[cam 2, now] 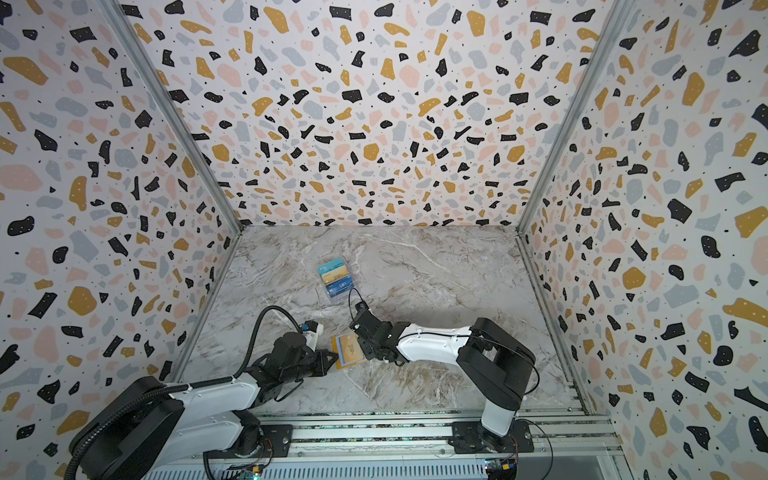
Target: Take the credit cards out of the card holder
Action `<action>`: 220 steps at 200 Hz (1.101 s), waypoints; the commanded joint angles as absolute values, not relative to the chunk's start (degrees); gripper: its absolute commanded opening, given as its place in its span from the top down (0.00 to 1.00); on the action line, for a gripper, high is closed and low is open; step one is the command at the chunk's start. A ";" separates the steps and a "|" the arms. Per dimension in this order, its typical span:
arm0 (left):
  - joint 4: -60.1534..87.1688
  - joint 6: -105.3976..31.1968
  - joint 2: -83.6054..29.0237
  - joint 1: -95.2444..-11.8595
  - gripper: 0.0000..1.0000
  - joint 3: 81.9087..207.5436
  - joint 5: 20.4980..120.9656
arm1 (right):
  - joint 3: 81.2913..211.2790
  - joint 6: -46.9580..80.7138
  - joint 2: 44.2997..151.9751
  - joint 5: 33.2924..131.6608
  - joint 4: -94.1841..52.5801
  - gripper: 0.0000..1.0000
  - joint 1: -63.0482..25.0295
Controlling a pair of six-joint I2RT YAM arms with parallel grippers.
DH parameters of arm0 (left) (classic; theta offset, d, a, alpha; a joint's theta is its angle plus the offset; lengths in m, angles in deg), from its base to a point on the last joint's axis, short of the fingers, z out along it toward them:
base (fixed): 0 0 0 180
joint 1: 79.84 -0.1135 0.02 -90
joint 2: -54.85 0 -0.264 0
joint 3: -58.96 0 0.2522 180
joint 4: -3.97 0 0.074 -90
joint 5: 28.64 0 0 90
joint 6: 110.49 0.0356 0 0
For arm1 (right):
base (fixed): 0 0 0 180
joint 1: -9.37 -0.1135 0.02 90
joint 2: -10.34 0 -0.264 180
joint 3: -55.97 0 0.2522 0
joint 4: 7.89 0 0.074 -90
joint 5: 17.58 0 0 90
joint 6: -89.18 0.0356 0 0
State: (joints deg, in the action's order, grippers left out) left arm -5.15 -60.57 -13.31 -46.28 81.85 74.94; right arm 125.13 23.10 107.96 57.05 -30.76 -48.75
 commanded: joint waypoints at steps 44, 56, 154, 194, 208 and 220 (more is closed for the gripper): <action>-1.44 -59.73 -13.97 -46.00 1.00 80.50 72.88 | 124.22 23.17 102.89 55.06 -35.31 0.51 -46.45; -1.43 -59.64 -14.00 -46.00 1.00 80.55 72.98 | 124.61 23.00 101.84 54.68 -36.58 0.51 -46.12; -2.22 -58.68 -16.16 -46.00 1.00 81.08 72.72 | 131.30 19.34 104.41 84.61 -39.54 0.51 -40.85; -2.05 -57.94 -16.60 -46.00 1.00 80.91 72.66 | 131.87 21.73 110.67 93.00 -35.20 0.56 -40.57; -1.88 -57.56 -16.62 -46.00 1.00 80.98 72.60 | 131.80 22.69 112.41 95.05 -33.53 0.57 -40.55; -1.70 -56.97 -16.78 -46.00 1.00 81.24 72.68 | 131.61 23.56 113.46 96.32 -32.32 0.58 -40.54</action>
State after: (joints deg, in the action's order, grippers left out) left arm -7.46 -58.99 -15.10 -46.28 81.87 74.94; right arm 130.61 21.40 112.70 90.03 -35.50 -40.76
